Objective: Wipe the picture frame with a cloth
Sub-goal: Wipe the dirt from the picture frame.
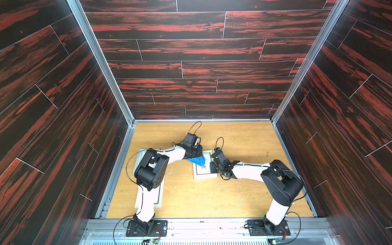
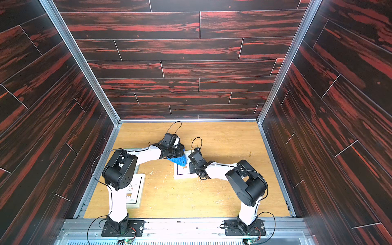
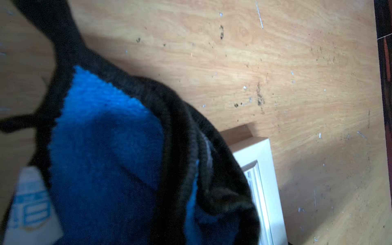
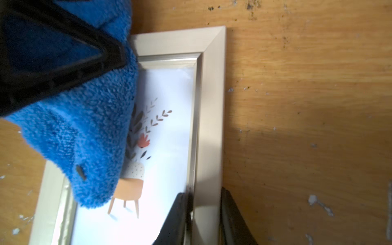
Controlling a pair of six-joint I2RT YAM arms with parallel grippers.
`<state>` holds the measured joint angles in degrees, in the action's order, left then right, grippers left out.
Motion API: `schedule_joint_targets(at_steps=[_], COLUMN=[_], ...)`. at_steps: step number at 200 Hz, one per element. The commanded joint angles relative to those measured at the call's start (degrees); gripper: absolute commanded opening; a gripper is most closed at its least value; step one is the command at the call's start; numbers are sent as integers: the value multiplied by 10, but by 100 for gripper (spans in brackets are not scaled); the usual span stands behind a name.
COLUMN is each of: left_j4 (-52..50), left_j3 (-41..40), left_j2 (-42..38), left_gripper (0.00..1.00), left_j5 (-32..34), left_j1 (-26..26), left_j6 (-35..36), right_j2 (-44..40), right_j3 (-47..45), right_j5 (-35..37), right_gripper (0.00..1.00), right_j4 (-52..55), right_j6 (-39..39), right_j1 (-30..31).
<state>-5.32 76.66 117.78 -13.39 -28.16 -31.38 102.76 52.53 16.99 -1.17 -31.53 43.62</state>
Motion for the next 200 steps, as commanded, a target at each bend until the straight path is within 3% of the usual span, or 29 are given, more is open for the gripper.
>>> schedule_joint_targets(at_steps=[1, 33, 76, 134, 161, 178, 200], left_j4=[-11, -13, 1, -17, -47, -122, -147], left_j3=[54, 75, 0, 73, 34, 16, -39], left_j2=[36, 54, -2, 57, 15, -20, -63], left_gripper=[3, 3, 4, 4, 4, 4, 4], left_j5=[11, 10, 11, -1, 43, 85, 100], left_j1=[-28, -32, 17, -27, -11, -11, -22], left_j6=[-2, -8, -3, -14, 8, 28, 10], right_j2=[12, 7, 9, 8, 12, 18, 25], right_j3=[-4, -8, -10, -2, -2, -1, 6], right_j5=[-6, 0, 7, 13, 21, 20, 20], right_gripper=[0, 0, 0, 0, 0, 0, 0], right_j4=[37, 38, 39, 44, 48, 47, 50], right_j6=[4, 1, -1, -1, -1, -3, -3], right_j1=[6, 5, 5, 6, 4, 4, 2])
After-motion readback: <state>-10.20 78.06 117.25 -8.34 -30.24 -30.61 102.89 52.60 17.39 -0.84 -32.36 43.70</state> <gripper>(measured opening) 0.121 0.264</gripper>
